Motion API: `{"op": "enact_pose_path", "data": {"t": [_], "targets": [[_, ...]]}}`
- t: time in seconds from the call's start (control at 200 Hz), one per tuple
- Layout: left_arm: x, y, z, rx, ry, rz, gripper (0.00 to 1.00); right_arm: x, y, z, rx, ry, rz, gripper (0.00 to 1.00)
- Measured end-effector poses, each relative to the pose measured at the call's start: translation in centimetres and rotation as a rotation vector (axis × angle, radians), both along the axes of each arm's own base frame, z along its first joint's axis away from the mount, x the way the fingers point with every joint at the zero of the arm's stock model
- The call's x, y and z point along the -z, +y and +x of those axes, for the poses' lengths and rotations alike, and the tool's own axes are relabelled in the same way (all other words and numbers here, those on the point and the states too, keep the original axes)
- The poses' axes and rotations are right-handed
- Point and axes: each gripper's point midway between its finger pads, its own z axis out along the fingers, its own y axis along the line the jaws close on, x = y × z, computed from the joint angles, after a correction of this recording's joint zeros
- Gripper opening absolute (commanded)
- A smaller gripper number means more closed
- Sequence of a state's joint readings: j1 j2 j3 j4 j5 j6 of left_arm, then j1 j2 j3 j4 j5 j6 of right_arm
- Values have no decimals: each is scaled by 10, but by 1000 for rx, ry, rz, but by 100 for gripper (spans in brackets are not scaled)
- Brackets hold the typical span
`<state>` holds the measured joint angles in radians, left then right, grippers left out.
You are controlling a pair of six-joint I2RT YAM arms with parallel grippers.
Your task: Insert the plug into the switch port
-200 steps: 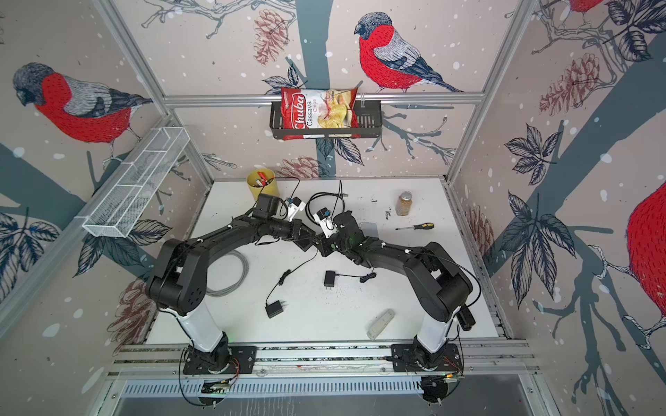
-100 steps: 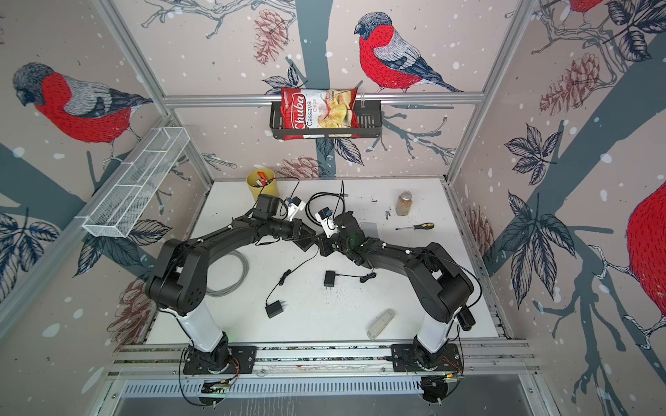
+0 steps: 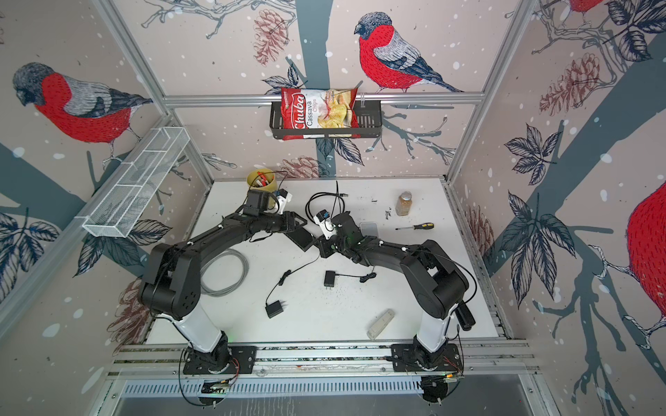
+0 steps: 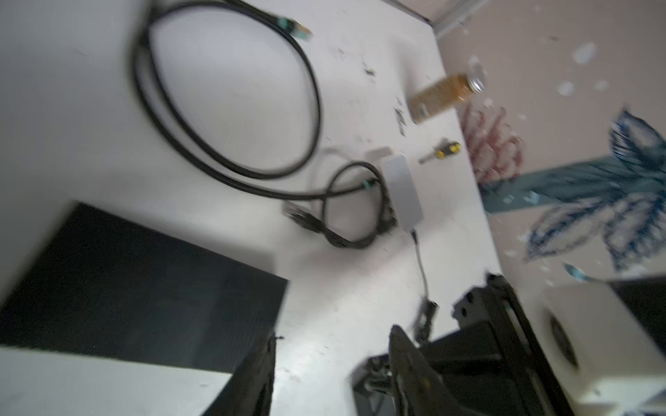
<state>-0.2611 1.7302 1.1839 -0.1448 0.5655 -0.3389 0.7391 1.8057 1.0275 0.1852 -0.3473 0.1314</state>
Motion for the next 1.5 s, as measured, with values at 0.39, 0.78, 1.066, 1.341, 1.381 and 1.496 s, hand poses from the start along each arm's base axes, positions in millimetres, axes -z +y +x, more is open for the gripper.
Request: {"op": "enact_pose_path", "data": {"t": [0.39,0.78,1.066,1.341,1.381,1.496], "targets": [[75,47,52,-116,26,311,58,60,6,-5,-129,35,-328,2],[89,34,74,-20,-21,332,57,74,3,7,-144,43,-444,3],[100,26,69,61,-23,334,53,75,6,14,-149,26,-466,2],[99,24,72,72,-37,337,50,75,6,15,-158,29,-486,3],[99,24,73,72,-38,337,49,75,6,15,-162,30,-490,3],[100,24,74,73,-38,335,49,75,6,15,-170,34,-500,3]]}}
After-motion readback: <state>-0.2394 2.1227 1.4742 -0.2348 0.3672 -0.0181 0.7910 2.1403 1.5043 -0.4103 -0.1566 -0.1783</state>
